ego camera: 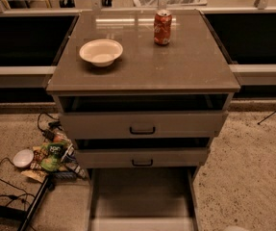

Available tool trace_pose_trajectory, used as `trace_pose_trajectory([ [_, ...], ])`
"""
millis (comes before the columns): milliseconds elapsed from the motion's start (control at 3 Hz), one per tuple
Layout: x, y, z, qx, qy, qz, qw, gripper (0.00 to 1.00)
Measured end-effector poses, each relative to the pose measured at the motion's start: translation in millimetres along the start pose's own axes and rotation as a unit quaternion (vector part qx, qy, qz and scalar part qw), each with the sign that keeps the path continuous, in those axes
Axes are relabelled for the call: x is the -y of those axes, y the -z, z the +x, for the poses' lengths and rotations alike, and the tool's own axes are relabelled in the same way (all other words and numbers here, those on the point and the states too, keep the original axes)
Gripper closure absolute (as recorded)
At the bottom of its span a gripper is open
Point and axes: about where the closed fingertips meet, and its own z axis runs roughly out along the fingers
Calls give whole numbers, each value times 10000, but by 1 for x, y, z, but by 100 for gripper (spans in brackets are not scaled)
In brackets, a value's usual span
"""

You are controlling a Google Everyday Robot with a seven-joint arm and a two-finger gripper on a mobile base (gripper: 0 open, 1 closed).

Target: Close bottom drawer

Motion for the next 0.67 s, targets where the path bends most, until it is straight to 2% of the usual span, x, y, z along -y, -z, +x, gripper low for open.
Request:
trace_pose_trajectory([
  [333, 3, -68, -31, 403, 587, -492, 9962, 100],
  [667, 8, -111, -55, 585, 898, -777, 9912, 100],
])
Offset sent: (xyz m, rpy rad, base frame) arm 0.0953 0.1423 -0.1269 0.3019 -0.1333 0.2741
